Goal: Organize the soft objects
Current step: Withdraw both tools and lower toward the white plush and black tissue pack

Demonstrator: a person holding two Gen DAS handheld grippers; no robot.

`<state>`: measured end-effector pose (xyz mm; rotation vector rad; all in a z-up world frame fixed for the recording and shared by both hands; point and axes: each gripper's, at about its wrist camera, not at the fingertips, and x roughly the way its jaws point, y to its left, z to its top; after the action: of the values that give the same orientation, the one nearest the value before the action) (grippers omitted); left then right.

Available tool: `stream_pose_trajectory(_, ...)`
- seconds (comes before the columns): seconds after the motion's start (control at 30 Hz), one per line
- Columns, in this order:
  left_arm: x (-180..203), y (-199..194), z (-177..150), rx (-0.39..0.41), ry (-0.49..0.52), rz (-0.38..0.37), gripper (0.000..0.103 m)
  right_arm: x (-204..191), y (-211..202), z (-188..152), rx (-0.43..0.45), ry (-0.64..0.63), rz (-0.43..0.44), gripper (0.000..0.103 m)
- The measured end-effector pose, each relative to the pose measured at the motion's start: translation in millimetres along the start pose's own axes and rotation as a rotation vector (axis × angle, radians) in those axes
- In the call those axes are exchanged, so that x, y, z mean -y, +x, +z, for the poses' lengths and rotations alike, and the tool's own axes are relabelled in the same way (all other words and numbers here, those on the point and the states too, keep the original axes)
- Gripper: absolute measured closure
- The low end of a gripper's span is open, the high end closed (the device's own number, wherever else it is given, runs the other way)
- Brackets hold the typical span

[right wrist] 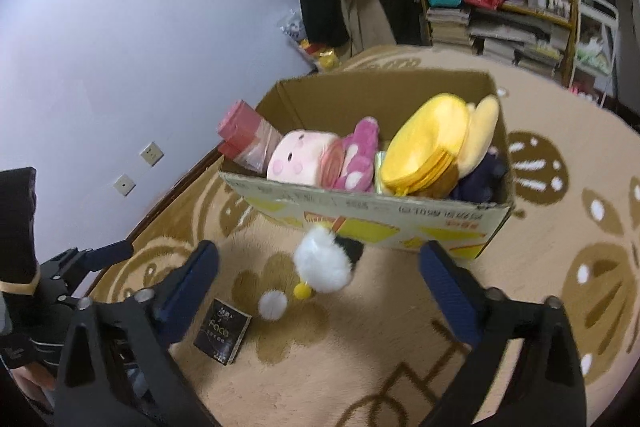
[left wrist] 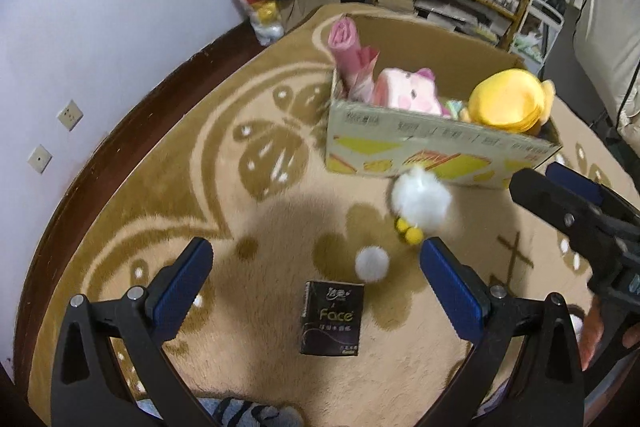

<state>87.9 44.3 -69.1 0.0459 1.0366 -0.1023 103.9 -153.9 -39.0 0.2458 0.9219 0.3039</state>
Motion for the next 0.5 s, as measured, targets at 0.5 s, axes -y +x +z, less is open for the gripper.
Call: stream_pose_trajectory(0.5, -4.2, 39.7, -7.7, -0.145, -0.012, 0.073, 0.001, 15.2, 60.6, -7.5, -0.128, 0.055, 0.075, 0.022)
